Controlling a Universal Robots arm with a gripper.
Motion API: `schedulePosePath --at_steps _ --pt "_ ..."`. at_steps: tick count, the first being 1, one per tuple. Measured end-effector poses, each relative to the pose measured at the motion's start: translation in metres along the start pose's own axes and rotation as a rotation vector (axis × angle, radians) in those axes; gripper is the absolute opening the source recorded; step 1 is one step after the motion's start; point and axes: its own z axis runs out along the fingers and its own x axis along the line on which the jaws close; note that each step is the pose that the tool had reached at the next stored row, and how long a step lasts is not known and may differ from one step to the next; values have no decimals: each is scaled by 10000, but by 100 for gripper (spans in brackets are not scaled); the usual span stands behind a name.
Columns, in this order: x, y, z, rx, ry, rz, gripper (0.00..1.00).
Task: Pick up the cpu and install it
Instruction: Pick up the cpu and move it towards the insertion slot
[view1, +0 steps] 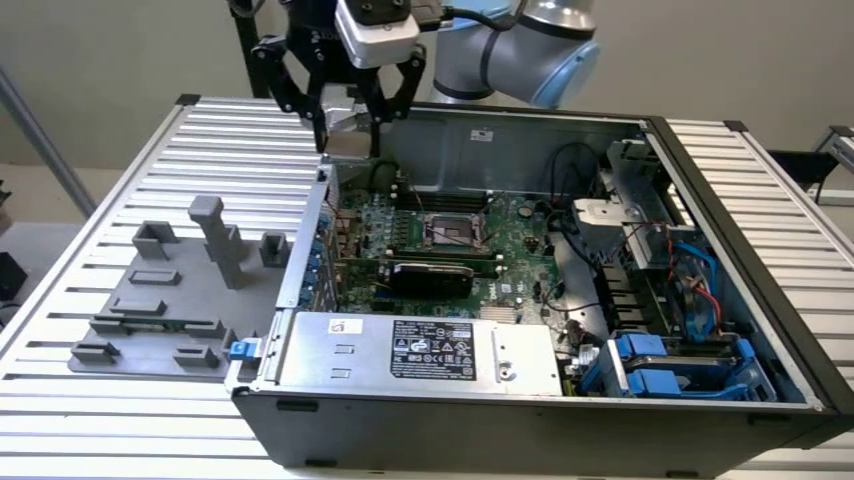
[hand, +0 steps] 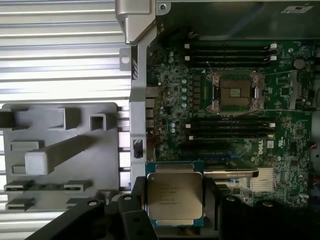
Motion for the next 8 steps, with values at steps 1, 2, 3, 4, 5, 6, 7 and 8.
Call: schedulePosePath --at_steps 1,2,3,4,5,6,7,8 --pt "-34 21 1 0 0 0 55" --pt "-68 42 1 1 1 0 55" --pt "-104 64 3 -1 -1 -1 55" --pt "-137 85 4 0 0 -1 55" --pt "-172 109 5 0 0 -1 55" --pt "-205 133 7 0 0 0 55" --pt "-237 158 10 0 0 0 55" --pt "-269 184 12 0 0 0 55"
